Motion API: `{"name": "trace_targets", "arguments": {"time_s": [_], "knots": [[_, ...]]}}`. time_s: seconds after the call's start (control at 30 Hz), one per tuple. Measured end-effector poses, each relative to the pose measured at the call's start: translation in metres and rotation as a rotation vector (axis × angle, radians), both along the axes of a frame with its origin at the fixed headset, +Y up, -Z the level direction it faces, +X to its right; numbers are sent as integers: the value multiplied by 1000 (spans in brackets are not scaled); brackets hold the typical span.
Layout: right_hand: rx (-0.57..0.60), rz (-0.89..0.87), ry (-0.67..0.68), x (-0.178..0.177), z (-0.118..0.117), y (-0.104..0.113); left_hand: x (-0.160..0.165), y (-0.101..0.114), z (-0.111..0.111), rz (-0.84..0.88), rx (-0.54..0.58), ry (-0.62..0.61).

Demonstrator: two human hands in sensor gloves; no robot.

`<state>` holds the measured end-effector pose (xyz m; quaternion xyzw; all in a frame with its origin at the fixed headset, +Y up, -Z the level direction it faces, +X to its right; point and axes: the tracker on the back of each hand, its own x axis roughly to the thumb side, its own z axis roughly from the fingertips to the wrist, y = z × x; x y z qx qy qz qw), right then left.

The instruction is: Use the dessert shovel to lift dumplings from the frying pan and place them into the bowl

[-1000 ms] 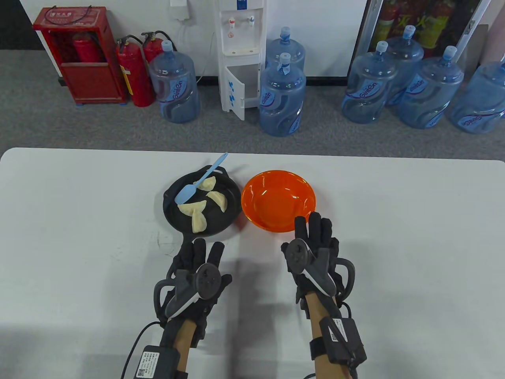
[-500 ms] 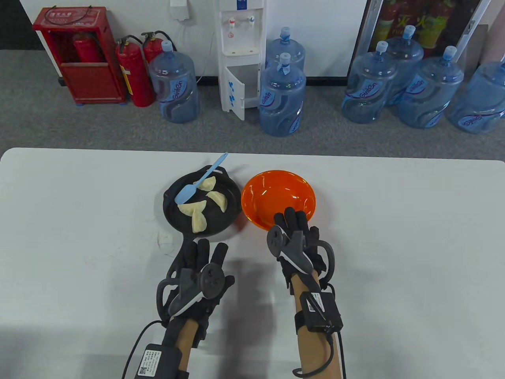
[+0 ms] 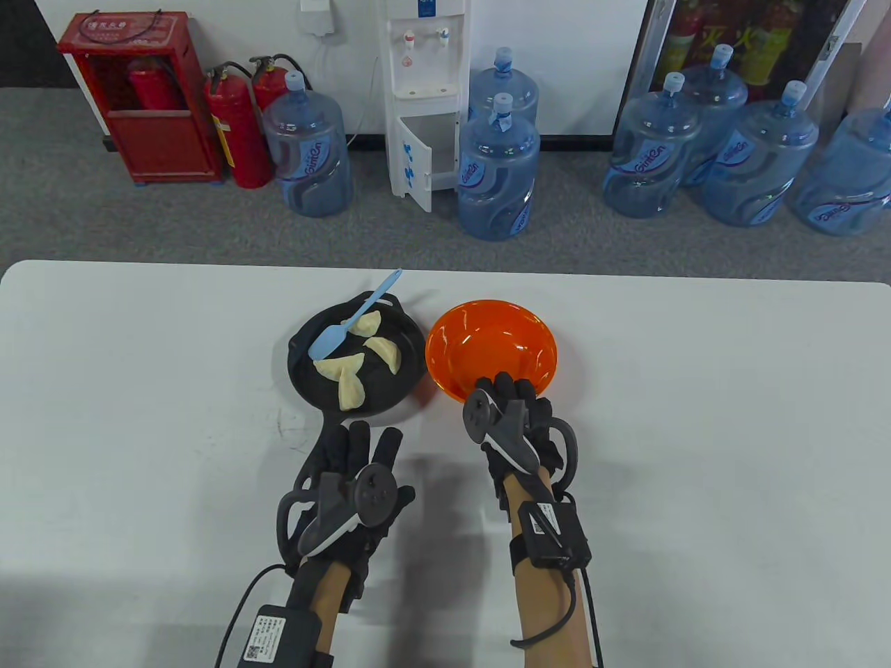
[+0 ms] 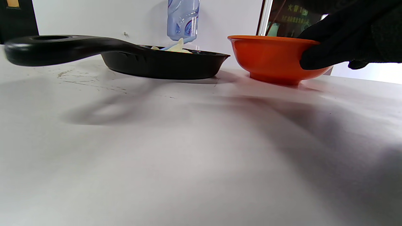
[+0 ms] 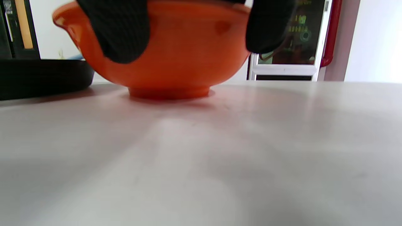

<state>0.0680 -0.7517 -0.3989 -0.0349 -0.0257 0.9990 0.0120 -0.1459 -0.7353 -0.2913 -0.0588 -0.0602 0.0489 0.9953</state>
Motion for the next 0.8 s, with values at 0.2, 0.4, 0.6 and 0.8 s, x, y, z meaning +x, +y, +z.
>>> {"name": "trace_targets", "arguments": {"time_s": [0.2,0.4,0.6,0.8], "knots": [[29,-17,14,4,-3,-1,0,0,0,-7,-12,1],[80,-19,30,8,-1,-1,0,0,-1,-13,-9,0],[133,1,76,17,8,11,-1,0,-1,-9,-11,3],[170,17,135,37,26,42,-3,0,-2,-6,-14,11]]}}
